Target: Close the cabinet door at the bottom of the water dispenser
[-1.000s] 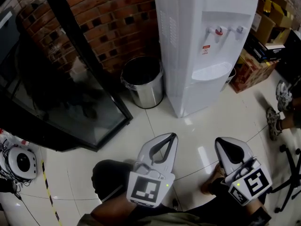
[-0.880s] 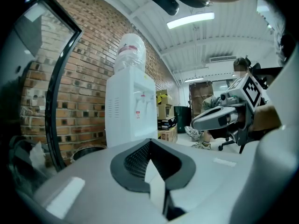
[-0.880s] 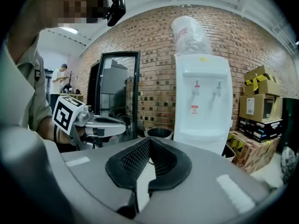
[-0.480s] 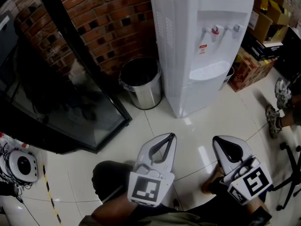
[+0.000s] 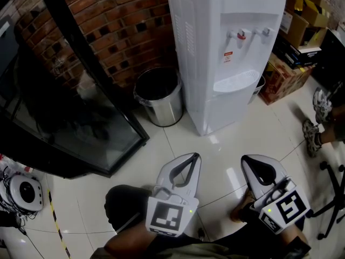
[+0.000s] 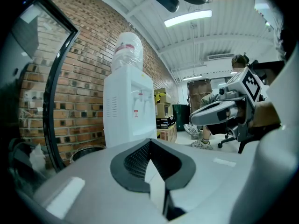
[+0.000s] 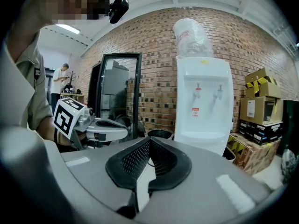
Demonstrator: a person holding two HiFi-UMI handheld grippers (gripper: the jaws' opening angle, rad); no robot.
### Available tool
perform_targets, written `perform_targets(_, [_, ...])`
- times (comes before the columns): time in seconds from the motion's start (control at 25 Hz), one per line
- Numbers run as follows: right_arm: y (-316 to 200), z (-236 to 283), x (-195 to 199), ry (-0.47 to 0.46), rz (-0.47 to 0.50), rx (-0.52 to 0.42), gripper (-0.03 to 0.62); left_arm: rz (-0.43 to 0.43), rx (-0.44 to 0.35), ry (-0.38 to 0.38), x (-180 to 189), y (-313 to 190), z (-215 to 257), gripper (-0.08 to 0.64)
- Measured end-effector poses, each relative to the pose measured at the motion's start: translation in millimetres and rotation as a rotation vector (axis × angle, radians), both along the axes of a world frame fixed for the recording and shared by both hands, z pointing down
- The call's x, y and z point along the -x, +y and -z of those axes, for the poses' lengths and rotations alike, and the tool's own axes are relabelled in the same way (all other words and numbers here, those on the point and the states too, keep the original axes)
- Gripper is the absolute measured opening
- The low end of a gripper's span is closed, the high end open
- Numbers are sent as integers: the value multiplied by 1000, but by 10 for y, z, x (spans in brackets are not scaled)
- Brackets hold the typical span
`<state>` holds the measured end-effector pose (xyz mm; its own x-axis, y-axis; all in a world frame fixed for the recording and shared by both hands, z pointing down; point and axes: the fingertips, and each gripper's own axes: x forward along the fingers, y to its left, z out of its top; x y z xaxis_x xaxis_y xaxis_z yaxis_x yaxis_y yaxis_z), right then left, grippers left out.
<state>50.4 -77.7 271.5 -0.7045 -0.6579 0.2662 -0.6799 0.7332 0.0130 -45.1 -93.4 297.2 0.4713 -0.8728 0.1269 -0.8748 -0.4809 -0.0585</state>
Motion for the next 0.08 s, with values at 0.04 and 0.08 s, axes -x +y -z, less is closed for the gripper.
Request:
perform_targets(0.04, [1,16,7,-11,2,0,0,1,0,1,-5,1,4,1])
perform_targets(0.08, [2,31,13,-22,4,-1,0,1,1,2,-10,1,8,0])
